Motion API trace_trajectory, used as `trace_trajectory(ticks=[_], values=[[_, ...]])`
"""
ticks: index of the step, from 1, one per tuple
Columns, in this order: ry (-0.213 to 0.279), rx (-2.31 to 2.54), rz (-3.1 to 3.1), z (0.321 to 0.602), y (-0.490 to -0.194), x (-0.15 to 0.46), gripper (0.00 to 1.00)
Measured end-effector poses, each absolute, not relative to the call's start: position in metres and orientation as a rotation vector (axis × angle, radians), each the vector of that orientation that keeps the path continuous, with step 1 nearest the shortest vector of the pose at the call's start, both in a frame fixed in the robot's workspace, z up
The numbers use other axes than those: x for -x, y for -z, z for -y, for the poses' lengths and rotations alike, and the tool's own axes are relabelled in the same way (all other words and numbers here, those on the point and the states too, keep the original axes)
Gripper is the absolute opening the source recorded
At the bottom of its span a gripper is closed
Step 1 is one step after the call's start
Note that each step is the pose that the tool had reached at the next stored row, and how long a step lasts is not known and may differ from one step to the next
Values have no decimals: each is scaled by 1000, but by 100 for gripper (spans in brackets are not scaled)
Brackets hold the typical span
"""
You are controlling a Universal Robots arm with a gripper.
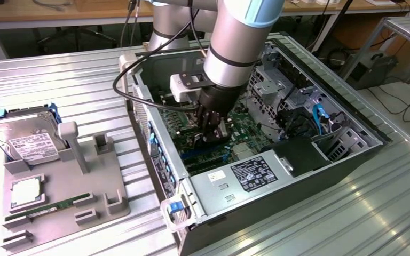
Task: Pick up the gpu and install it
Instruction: 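Insert the gpu into the slot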
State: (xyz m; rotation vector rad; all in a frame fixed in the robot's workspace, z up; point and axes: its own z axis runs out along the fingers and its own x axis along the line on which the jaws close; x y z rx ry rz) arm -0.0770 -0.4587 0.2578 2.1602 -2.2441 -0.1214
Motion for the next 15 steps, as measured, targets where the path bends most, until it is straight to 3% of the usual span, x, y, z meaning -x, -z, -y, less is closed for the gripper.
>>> trace_trajectory(ticks=[11,14,15], values=[[122,-2161,2245,459,-249,78,26],[121,-2160,2244,459,-250,78,33],[121,-2160,2244,459,-253,78,40]])
